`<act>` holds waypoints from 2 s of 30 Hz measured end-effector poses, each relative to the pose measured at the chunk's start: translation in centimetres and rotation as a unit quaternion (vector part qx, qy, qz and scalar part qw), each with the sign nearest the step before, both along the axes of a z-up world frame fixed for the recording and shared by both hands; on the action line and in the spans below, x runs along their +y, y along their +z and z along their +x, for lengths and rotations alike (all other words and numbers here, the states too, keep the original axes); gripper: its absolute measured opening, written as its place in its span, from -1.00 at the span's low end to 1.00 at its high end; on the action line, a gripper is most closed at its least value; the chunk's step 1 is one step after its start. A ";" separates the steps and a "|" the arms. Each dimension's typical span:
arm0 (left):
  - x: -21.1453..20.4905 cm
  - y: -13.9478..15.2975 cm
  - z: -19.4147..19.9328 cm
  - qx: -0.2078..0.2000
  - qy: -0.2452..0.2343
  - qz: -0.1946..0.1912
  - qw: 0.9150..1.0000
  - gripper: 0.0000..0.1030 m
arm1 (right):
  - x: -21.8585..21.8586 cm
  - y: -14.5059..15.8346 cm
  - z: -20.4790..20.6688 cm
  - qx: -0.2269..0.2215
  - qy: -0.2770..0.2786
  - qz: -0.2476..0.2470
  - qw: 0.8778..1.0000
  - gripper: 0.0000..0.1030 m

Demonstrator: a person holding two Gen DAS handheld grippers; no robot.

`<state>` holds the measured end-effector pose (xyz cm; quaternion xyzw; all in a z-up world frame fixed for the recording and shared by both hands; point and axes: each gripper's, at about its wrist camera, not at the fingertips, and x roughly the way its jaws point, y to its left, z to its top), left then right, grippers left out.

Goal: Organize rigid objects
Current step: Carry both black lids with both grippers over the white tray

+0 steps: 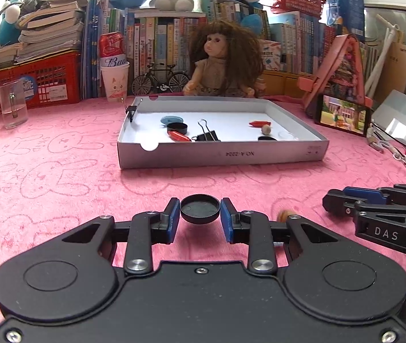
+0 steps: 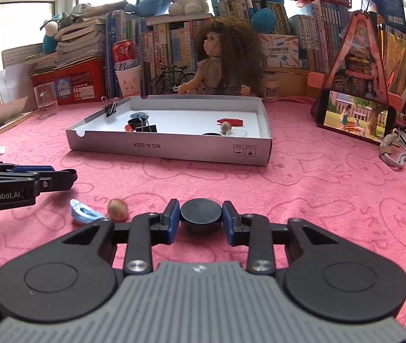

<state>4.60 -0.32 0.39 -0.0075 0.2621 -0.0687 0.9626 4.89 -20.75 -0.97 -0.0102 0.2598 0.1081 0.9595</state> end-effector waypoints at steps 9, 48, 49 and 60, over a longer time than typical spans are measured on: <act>0.1 1.2 2.5 -0.002 0.015 -0.006 1.000 -0.44 | -0.4 0.7 2.1 0.008 -0.024 0.014 1.000 -0.27; -0.1 5.7 13.1 -0.044 0.024 -0.032 0.998 -0.44 | -0.5 4.3 10.9 -0.011 -0.053 0.040 0.998 -0.27; 0.0 5.9 13.5 -0.046 0.023 -0.034 0.998 -0.44 | -0.5 4.4 11.2 -0.009 -0.054 0.042 0.998 -0.28; 0.3 4.7 19.2 -0.022 0.040 -0.041 0.998 -0.44 | -1.4 5.3 16.9 0.016 -0.059 0.087 0.994 -0.28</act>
